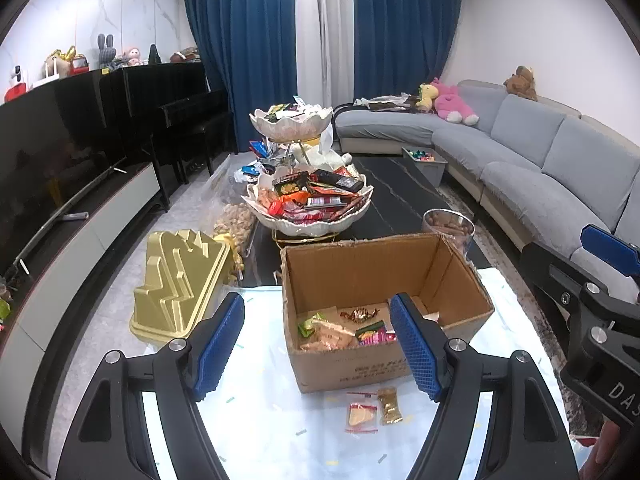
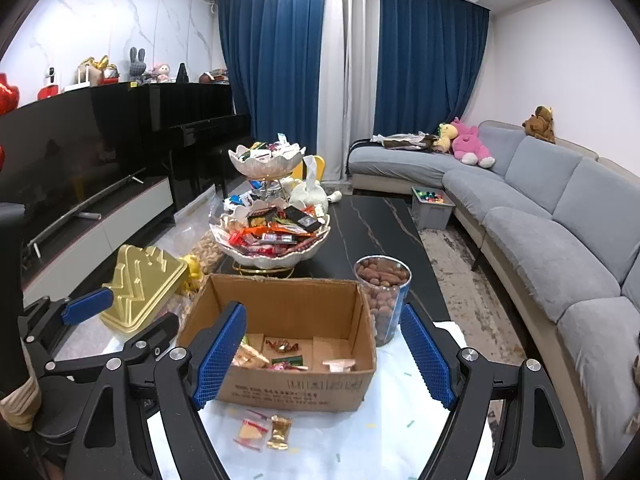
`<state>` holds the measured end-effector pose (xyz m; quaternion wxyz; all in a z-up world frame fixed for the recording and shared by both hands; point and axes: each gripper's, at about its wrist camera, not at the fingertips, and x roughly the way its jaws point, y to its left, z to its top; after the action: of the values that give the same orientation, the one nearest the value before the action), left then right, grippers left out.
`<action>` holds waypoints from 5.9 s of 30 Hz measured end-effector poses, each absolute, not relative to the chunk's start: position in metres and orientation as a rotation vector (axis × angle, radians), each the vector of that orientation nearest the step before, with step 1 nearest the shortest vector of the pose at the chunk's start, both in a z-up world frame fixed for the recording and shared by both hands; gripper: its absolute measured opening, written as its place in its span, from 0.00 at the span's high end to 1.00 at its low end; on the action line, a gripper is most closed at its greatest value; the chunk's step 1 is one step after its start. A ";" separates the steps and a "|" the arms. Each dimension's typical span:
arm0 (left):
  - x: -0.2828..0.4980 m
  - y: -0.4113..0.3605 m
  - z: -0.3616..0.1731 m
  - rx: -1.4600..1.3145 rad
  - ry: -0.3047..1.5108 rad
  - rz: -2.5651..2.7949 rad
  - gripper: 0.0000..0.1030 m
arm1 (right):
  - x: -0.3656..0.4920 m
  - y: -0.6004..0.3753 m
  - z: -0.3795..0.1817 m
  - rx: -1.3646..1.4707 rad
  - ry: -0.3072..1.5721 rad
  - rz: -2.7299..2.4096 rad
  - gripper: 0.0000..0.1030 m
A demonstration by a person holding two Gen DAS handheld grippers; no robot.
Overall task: Organize snacks
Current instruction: 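Withdraw both open tools from the box toward the remaining two packets, then grasp the clear cheese-cake packet with the left tool while the right tool grasps the gold packet, then lift the cheese-cake packet and gold packet over the cardboard box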
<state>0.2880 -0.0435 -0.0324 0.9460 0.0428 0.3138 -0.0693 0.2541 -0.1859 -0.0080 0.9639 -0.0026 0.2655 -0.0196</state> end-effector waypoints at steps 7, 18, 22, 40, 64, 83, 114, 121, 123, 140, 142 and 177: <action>0.274 -0.041 -0.046 0.104 0.637 -0.153 0.28 | 0.243 -0.182 -0.022 -0.012 0.541 -0.024 0.22; 0.254 -0.043 -0.076 0.148 0.629 -0.201 0.28 | 0.233 -0.179 -0.051 -0.034 0.576 -0.005 0.22; 0.251 -0.043 -0.090 0.152 0.642 -0.218 0.28 | 0.230 -0.178 -0.063 -0.049 0.592 0.001 0.22; 0.237 -0.055 -0.160 0.241 0.660 -0.336 0.28 | 0.227 -0.173 -0.139 -0.091 0.700 0.065 0.22; 0.268 -0.075 -0.235 0.297 0.770 -0.395 0.28 | 0.265 -0.177 -0.212 -0.110 0.825 0.166 0.23; 0.307 -0.078 -0.262 0.259 0.863 -0.387 0.41 | 0.296 -0.180 -0.232 -0.100 0.884 0.250 0.23; 0.312 -0.064 -0.263 0.225 0.877 -0.406 0.63 | 0.321 -0.161 -0.259 -0.056 0.995 0.307 0.75; 0.311 -0.057 -0.263 0.180 0.888 -0.400 0.65 | 0.315 -0.157 -0.261 -0.067 0.989 0.310 0.80; 0.311 -0.055 -0.262 0.177 0.893 -0.395 0.66 | 0.312 -0.161 -0.260 -0.059 0.984 0.306 0.80; 0.287 -0.054 -0.214 0.166 0.860 -0.347 0.67 | 0.281 -0.174 -0.213 -0.012 0.918 0.241 0.80; 0.282 -0.052 -0.204 0.162 0.849 -0.343 0.67 | 0.277 -0.175 -0.204 -0.008 0.907 0.231 0.80; 0.247 -0.056 -0.070 0.126 0.666 -0.274 0.67 | 0.233 -0.175 -0.064 -0.003 0.690 0.104 0.80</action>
<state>0.2470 -0.0559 -0.0705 0.9338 0.0617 0.3258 -0.1342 0.2327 -0.1747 -0.0636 0.9397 -0.0015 0.3381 0.0510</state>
